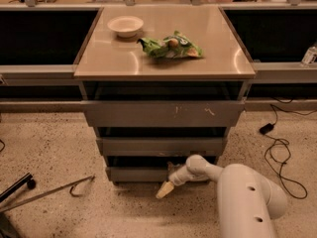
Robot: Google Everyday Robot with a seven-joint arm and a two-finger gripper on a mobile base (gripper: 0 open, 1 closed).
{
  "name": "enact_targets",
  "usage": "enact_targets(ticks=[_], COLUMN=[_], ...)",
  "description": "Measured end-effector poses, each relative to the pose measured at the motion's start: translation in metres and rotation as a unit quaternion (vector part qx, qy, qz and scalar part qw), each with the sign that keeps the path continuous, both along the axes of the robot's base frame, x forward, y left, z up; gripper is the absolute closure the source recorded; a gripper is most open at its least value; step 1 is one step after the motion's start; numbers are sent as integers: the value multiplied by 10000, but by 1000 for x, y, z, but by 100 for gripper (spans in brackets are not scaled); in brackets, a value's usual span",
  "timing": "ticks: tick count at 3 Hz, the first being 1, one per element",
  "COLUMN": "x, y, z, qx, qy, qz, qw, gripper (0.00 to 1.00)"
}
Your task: Open bottom drawer
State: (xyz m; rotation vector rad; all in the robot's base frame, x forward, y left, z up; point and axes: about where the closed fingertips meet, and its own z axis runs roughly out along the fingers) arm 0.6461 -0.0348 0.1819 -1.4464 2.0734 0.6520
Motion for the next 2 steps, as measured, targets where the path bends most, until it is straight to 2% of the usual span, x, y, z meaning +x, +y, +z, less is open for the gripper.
enact_targets(ticks=[1,2], x=[-8,-62], y=[-6,-7], z=[6,18], qx=[-50,-25], qy=[507,1345], qz=[92,677], qw=[9987,9886], gripper=[0,0])
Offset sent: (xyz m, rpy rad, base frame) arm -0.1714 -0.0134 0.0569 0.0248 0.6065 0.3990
